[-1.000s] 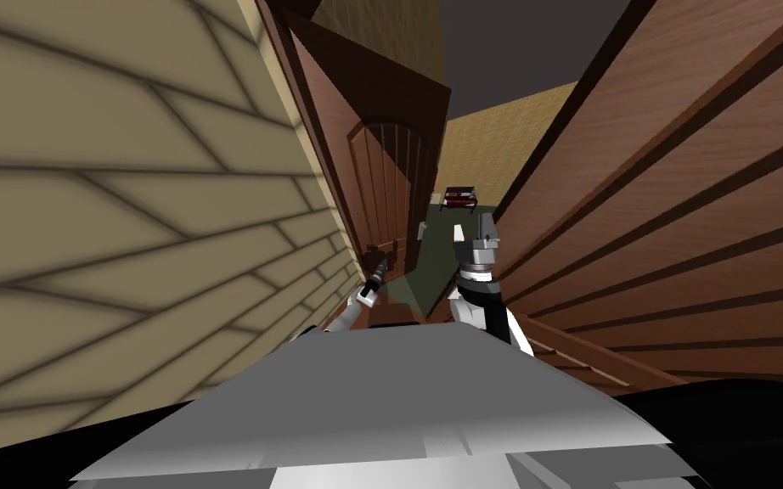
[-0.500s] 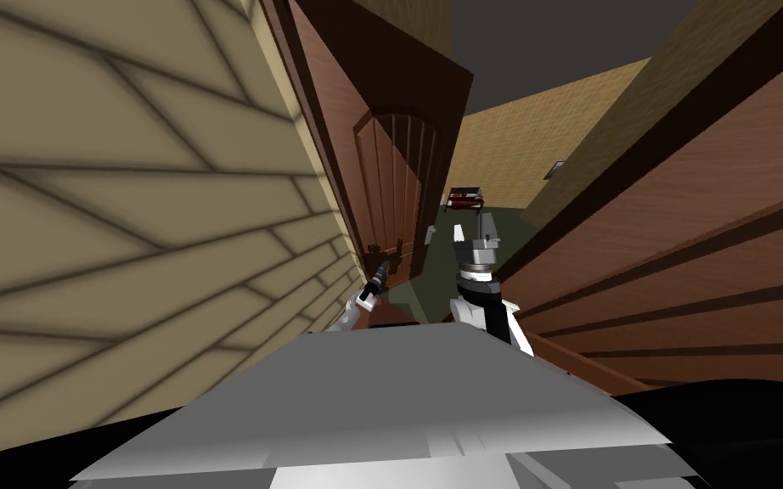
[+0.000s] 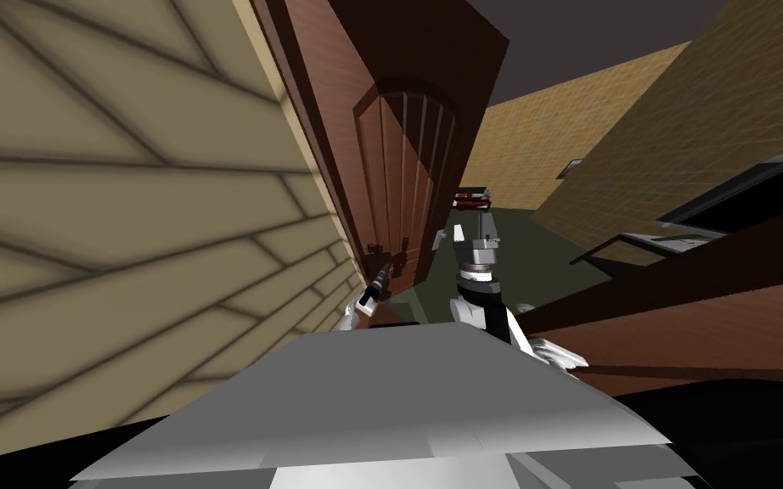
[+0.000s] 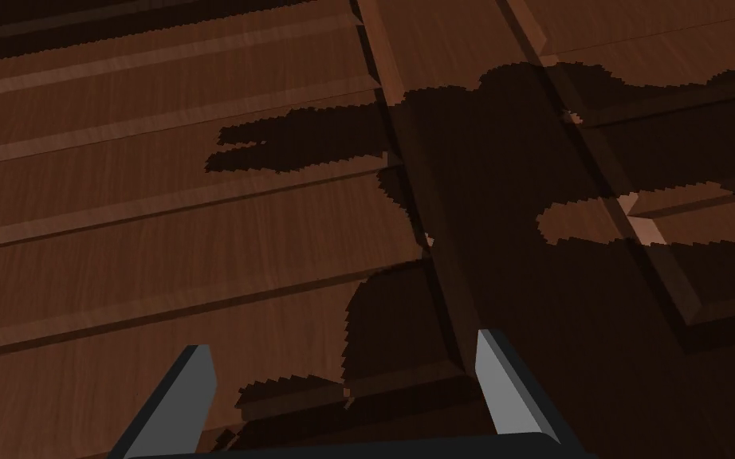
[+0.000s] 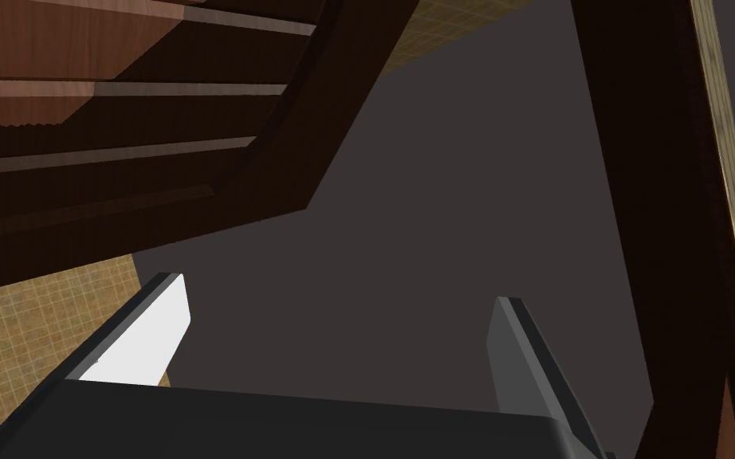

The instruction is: Push the door open

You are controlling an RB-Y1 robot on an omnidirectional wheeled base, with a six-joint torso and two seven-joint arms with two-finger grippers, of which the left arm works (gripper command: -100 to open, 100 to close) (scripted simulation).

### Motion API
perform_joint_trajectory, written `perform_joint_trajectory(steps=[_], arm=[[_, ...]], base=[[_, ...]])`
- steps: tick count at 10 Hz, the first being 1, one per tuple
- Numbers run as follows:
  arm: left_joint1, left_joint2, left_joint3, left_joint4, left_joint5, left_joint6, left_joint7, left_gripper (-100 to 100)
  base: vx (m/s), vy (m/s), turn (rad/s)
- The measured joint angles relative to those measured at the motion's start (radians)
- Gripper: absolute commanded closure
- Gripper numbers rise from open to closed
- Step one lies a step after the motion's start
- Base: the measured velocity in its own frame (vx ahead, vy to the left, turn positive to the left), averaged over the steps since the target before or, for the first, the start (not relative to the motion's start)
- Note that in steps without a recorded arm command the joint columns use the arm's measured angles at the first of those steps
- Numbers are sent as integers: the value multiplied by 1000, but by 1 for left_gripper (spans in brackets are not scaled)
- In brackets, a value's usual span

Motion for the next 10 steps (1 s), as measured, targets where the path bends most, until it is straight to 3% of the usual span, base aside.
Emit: perform_joint_trajectory(steps=[3, 10], arm=[[53, 1, -27, -58, 14, 14, -36, -100], [133, -5, -79, -144, 46, 32, -98, -100]], base=[[226, -22, 33], [193, -61, 22]])
